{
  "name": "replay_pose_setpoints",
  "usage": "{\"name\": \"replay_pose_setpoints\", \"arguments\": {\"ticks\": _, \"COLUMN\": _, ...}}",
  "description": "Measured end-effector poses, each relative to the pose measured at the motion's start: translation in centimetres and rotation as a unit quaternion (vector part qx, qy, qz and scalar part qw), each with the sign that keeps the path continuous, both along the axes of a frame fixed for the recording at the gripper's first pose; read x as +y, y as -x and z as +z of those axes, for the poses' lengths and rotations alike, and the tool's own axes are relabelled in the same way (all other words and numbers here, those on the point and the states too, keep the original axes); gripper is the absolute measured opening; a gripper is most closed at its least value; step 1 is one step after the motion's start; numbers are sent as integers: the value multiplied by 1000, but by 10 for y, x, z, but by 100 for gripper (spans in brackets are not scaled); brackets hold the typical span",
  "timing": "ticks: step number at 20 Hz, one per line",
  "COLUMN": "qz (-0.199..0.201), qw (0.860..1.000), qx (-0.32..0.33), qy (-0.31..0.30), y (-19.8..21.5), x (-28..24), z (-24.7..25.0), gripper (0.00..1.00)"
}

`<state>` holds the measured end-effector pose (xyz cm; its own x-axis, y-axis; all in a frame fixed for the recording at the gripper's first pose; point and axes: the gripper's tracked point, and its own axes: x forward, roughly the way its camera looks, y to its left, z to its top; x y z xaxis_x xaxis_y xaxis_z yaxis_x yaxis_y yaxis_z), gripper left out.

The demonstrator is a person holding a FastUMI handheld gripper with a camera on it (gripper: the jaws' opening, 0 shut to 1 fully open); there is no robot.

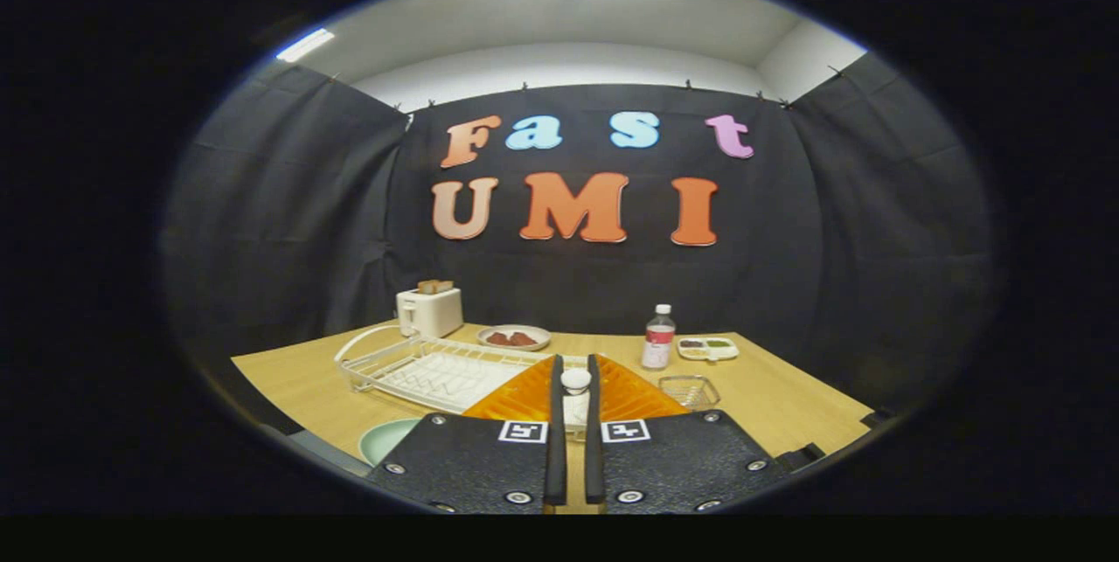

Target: Take the plate from the dish rack, then take the spoon from the basket and place it into the plate.

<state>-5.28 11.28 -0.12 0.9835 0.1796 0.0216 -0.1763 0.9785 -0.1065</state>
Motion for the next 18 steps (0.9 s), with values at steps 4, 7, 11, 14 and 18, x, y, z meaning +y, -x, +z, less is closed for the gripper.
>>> {"name": "replay_pose_setpoints", "arguments": {"ticks": 4, "qz": 65, "qw": 997, "qx": 28, "qy": -12, "y": 9, "x": 46, "z": -31, "gripper": 8}}
{"name": "replay_pose_setpoints", "arguments": {"ticks": 7, "qz": 92, "qw": 995, "qx": 41, "qy": -28, "y": 10, "x": 65, "z": -50, "gripper": 8}}
{"name": "replay_pose_setpoints", "arguments": {"ticks": 11, "qz": 110, "qw": 992, "qx": 41, "qy": -50, "y": 17, "x": 74, "z": -56, "gripper": 8}}
{"name": "replay_pose_setpoints", "arguments": {"ticks": 14, "qz": 131, "qw": 988, "qx": 52, "qy": -63, "y": 25, "x": 84, "z": -68, "gripper": 8}}
{"name": "replay_pose_setpoints", "arguments": {"ticks": 18, "qz": 141, "qw": 985, "qx": 85, "qy": -52, "y": 23, "x": 90, "z": -100, "gripper": 8}}
